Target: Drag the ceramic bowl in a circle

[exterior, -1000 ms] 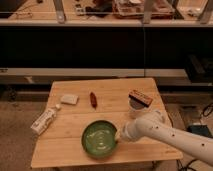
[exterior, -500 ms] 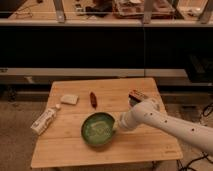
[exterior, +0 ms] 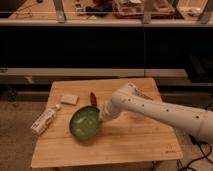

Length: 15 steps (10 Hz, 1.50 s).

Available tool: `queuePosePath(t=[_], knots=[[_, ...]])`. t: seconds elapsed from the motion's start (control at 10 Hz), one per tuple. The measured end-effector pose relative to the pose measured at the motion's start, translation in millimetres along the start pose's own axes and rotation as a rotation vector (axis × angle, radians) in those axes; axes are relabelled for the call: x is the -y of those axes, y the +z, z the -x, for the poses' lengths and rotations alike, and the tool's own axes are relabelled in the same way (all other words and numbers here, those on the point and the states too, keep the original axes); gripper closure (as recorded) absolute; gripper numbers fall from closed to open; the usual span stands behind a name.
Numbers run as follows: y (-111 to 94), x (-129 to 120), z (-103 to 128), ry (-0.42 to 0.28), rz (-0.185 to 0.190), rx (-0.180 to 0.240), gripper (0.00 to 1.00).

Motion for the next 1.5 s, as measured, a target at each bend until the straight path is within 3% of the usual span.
queuePosePath(t=[0.2, 0.4, 0.7, 1.1, 1.5], knots=[[9, 25, 0, -0.061, 0.015, 0.017, 1.0], [12, 46, 6, -0.113, -0.004, 0.02, 1.0], [11, 53, 34, -0.182, -0.016, 0.025, 1.0], [16, 28, 93, -0.195, -0.016, 0.043, 1.0], [6, -20, 121, -0.087, -0.029, 0.019, 1.0]])
